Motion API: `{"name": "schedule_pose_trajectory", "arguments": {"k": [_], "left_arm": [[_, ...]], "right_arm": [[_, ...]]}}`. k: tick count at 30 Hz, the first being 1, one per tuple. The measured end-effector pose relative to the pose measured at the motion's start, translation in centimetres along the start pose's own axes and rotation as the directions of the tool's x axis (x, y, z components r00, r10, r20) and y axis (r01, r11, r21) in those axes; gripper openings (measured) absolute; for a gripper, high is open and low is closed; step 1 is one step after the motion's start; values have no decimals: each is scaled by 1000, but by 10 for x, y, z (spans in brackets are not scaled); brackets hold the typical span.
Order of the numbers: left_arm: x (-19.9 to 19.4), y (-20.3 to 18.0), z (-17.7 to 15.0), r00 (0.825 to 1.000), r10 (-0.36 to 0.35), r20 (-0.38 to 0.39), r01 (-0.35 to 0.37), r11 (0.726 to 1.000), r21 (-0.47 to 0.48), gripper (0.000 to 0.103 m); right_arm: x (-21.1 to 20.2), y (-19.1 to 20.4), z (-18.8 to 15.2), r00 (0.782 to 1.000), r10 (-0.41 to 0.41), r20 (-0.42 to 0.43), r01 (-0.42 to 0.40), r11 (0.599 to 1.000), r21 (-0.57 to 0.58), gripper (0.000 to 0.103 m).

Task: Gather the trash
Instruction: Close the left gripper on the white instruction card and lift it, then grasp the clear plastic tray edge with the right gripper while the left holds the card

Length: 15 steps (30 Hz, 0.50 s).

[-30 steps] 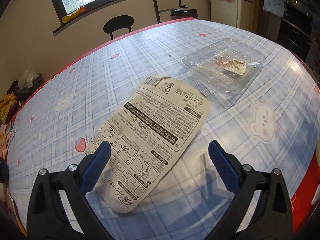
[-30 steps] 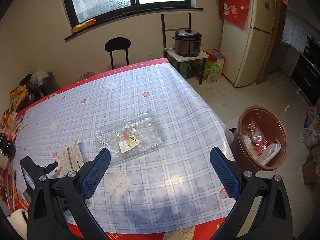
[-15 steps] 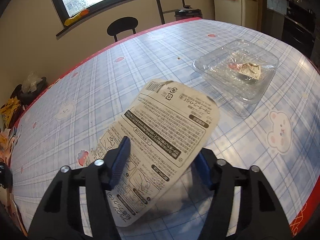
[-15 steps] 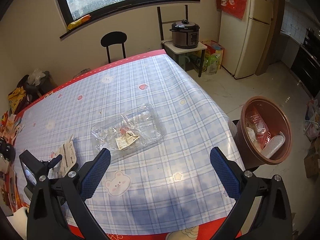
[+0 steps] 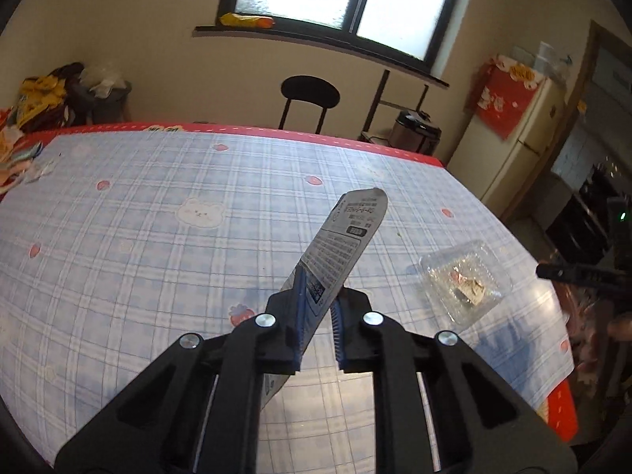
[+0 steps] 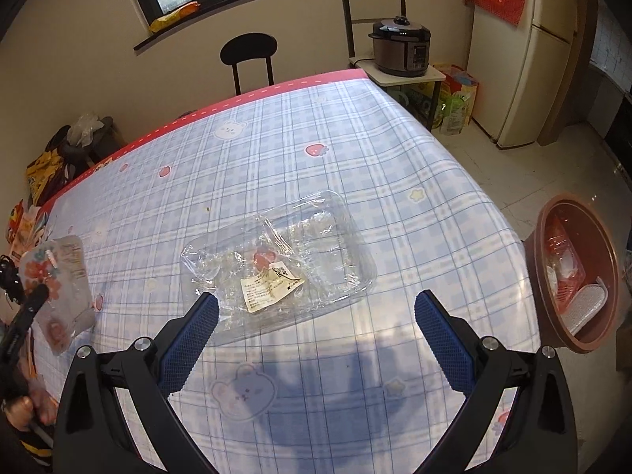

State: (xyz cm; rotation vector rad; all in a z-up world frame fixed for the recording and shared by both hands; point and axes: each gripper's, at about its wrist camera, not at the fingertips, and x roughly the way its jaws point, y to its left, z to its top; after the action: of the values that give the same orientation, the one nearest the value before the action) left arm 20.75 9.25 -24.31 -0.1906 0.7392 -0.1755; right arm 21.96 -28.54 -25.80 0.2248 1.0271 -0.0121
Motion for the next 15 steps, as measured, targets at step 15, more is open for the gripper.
{"name": "schedule_pose_trajectory", "arguments": {"k": [15], "left_arm": [[-50,46,-14,999,-9,41,15,988,-154,14]], "right_arm": [[69,23,-16,992,60,-114,-32,972,235,67]]}}
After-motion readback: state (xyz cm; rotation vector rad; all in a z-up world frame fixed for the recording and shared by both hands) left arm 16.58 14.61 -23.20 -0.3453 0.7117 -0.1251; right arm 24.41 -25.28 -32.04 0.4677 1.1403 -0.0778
